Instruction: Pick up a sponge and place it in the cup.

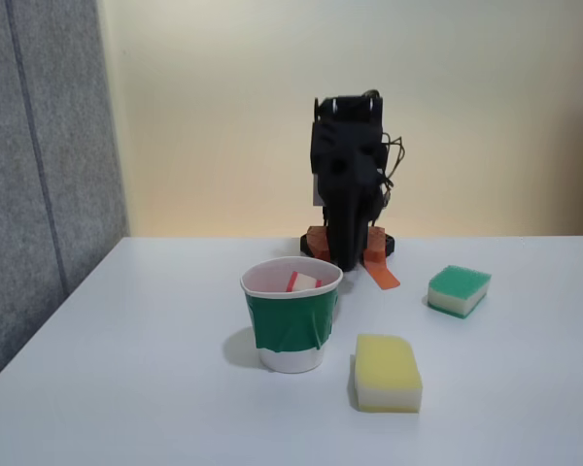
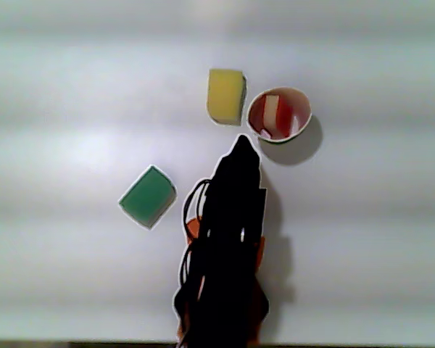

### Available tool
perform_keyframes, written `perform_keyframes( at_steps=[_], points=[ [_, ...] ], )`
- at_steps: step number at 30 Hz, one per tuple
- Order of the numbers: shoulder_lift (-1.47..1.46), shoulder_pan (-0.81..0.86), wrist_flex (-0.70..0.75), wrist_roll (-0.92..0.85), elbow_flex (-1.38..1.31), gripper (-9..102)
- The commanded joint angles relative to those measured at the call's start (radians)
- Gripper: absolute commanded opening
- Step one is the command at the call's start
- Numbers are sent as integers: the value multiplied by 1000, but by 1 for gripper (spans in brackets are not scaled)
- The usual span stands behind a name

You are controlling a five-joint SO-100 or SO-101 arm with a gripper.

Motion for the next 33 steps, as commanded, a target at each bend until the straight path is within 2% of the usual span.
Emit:
perform_keyframes(
  at_steps=[1, 4, 16, 20, 33],
  points=[
    [9, -2, -130, 0, 91, 0],
    [14, -40, -190, 32, 170, 0],
    [11, -155, 255, -20, 170, 0],
    [9, -150, 347, -26, 170, 0],
    [14, -43, 350, 0, 170, 0]
  ],
)
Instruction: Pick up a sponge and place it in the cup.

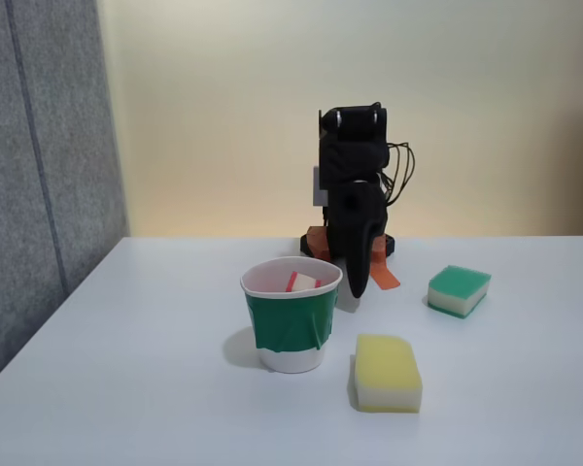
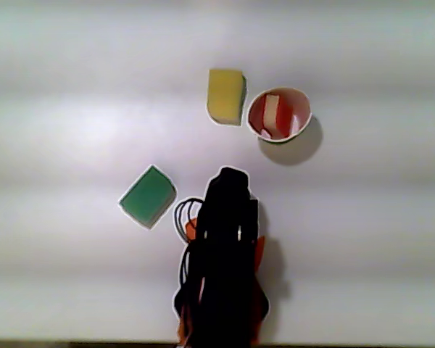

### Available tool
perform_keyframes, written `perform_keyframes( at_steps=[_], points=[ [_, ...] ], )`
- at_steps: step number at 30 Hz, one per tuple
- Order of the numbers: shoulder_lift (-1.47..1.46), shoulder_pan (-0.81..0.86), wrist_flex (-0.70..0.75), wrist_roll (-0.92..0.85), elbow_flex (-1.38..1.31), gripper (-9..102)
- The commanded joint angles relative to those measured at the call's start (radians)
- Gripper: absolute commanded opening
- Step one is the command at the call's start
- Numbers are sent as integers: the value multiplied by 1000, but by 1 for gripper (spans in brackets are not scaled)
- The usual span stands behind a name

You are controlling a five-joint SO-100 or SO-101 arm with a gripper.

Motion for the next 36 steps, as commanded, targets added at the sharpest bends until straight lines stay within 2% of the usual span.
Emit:
perform_keyframes(
  at_steps=[1, 16, 21, 36],
  points=[
    [12, 18, 17, 3, 44, 0],
    [12, 6, 9, -72, 44, 0],
    [12, -3, 17, 14, 44, 0],
    [12, -3, 17, 14, 44, 0]
  ],
)
